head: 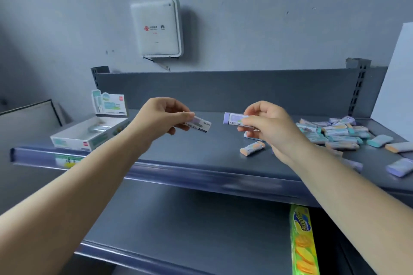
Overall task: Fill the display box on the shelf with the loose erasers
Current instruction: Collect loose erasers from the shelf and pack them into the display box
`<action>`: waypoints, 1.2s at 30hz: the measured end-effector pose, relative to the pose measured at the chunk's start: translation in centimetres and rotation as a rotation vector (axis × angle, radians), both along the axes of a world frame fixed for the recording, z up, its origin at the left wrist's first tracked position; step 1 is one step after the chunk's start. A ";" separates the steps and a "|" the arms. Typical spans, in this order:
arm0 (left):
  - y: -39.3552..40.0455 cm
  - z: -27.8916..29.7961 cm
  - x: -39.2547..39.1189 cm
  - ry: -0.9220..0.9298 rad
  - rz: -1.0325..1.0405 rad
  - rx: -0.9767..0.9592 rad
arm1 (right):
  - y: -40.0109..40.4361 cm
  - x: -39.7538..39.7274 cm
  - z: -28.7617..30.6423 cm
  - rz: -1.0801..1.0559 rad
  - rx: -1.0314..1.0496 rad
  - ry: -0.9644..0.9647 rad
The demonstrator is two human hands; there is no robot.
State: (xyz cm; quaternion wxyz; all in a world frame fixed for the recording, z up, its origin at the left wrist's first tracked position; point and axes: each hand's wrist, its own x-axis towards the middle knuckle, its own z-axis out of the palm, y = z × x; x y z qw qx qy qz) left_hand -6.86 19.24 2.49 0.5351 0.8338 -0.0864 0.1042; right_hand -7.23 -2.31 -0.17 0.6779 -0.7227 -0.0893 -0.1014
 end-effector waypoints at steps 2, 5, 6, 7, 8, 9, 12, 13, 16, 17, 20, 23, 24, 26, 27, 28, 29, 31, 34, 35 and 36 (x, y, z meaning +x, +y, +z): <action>1.8 0.1 0.0 -0.020 0.012 -0.026 | 1.9 0.2 0.3 0.027 -0.018 -0.020; 4.6 0.3 0.6 -0.046 0.023 -0.082 | 5.0 0.7 0.7 0.061 -0.039 -0.047; 5.5 0.3 0.9 -0.050 0.026 -0.096 | 6.1 0.9 0.8 0.072 -0.052 -0.051; 6.5 0.3 1.1 -0.055 0.026 -0.102 | 7.2 1.2 0.8 0.079 -0.068 -0.055; 7.6 0.3 1.5 -0.061 0.025 -0.101 | 8.4 1.6 0.8 0.080 -0.086 -0.058; 8.8 0.3 1.8 -0.068 0.022 -0.095 | 9.6 2.0 0.9 0.076 -0.101 -0.063; 12.3 0.5 3.1 -0.079 0.018 -0.082 | 13.1 3.4 1.2 0.050 -0.126 -0.082; 13.4 0.6 3.6 -0.080 0.022 -0.073 | 14.3 3.8 1.4 0.040 -0.129 -0.087; 18.1 1.1 5.4 -0.094 0.034 -0.011 | 19.2 5.5 1.4 0.021 -0.142 -0.092; 19.6 1.1 5.9 -0.098 0.033 0.010 | 20.8 6.0 1.3 0.018 -0.152 -0.095; 23.2 1.1 7.3 -0.112 0.029 0.085 | 24.8 7.4 1.0 0.002 -0.174 -0.102; 25.9 0.4 9.0 -0.099 0.008 0.126 | 28.0 8.6 0.5 -0.033 -0.197 -0.091; 26.8 0.1 9.7 -0.090 -0.004 0.146 | 28.9 9.1 0.2 -0.052 -0.210 -0.090; 28.3 -0.6 11.1 -0.073 -0.035 0.188 | 30.3 9.9 -0.2 -0.096 -0.244 -0.095; 28.9 -1.0 11.7 -0.066 -0.051 0.209 | 30.8 10.2 -0.4 -0.117 -0.265 -0.094; 29.4 -1.4 12.2 -0.063 -0.065 0.231 | 31.3 10.5 -0.6 -0.135 -0.288 -0.092; 29.9 -1.7 12.7 -0.068 -0.076 0.246 | 31.8 10.9 -0.8 -0.152 -0.308 -0.088; 30.5 -2.2 13.5 -0.082 -0.103 0.265 | 32.6 11.4 -1.1 -0.177 -0.342 -0.078; 31.2 -2.8 14.5 -0.079 -0.144 0.283 | 33.4 12.1 -1.1 -0.180 -0.421 -0.058; 31.2 -3.0 14.8 -0.067 -0.153 0.295 | 33.5 12.2 -1.0 -0.175 -0.454 -0.044; 31.3 -3.2 14.9 -0.051 -0.160 0.314 | 33.6 12.3 -1.0 -0.171 -0.483 -0.033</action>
